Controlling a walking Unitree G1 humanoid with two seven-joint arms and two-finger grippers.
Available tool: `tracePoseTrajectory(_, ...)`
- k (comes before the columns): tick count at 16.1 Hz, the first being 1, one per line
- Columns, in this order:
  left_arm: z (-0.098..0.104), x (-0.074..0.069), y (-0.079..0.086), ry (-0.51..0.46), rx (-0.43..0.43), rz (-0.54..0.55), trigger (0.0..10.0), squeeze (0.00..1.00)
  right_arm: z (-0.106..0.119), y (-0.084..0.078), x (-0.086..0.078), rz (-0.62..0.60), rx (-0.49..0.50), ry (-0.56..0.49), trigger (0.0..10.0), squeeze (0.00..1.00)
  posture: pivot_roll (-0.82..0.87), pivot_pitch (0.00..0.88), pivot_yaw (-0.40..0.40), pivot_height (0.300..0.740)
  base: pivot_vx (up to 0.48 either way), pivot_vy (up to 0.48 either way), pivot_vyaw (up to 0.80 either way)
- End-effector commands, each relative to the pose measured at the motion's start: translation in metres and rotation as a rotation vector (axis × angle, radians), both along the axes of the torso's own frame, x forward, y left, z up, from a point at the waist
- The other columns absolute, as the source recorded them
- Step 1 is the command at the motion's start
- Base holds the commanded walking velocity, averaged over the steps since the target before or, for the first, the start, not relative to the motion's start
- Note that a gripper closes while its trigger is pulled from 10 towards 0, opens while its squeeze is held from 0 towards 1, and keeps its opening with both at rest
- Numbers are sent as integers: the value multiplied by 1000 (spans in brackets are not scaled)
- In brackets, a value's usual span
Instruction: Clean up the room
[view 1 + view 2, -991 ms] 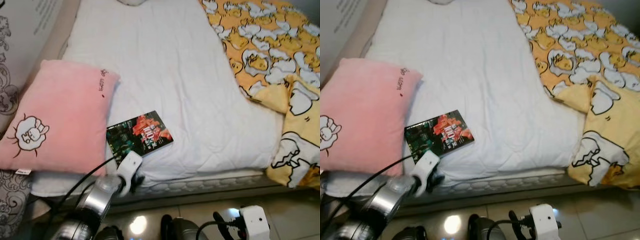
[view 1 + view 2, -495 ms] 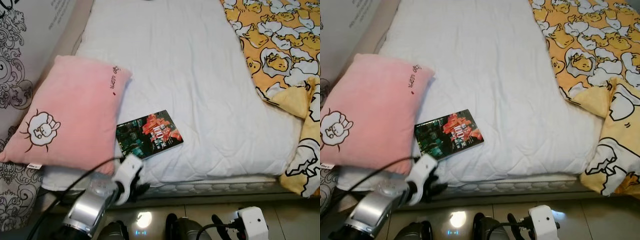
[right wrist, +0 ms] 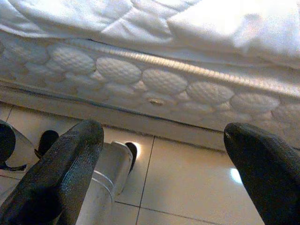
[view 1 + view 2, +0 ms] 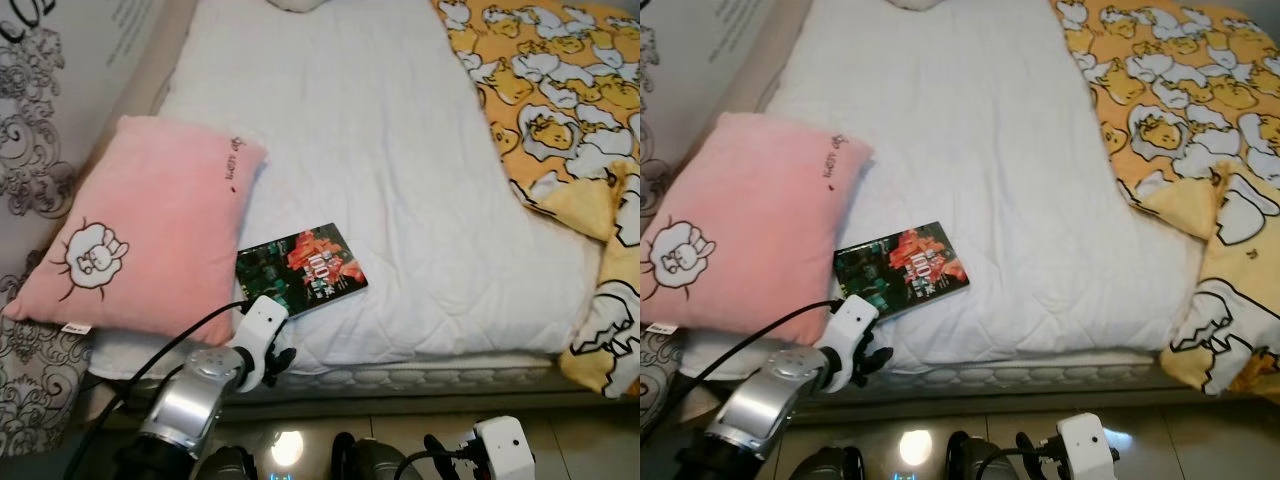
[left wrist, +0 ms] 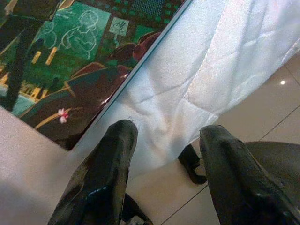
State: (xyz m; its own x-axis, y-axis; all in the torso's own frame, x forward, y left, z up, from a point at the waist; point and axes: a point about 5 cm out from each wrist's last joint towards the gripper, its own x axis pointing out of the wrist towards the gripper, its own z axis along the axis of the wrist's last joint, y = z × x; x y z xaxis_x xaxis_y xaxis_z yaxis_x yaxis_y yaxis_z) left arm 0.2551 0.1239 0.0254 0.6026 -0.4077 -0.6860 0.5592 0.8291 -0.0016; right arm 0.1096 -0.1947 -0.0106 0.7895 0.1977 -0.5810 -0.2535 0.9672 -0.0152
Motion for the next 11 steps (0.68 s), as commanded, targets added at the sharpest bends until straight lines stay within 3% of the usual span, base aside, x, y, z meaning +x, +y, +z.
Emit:
tracePoseTrajectory(1,-2,2,-6,-10,9,-8,10000,0,-3,-5,-5,-2,-11,18,10000,0,-76,110,-83,740,0,0,0)
tracePoseTrajectory(5,7,29,-14,-158,60,51,10000,0,-3,-5,-6,-4,-14,17,10000,0,-92,114,-80,740,0,0,0)
tracePoseTrajectory(9,-4,30,-3,-147,127,65,10000,0,-4,-6,-10,-13,-18,25,10000,0,-95,114,-76,740,0,0,0)
tracePoseTrajectory(11,-4,29,1,-148,118,77,10000,0,-6,-7,-11,-12,-20,30,10000,0,-91,113,-76,740,0,0,0)
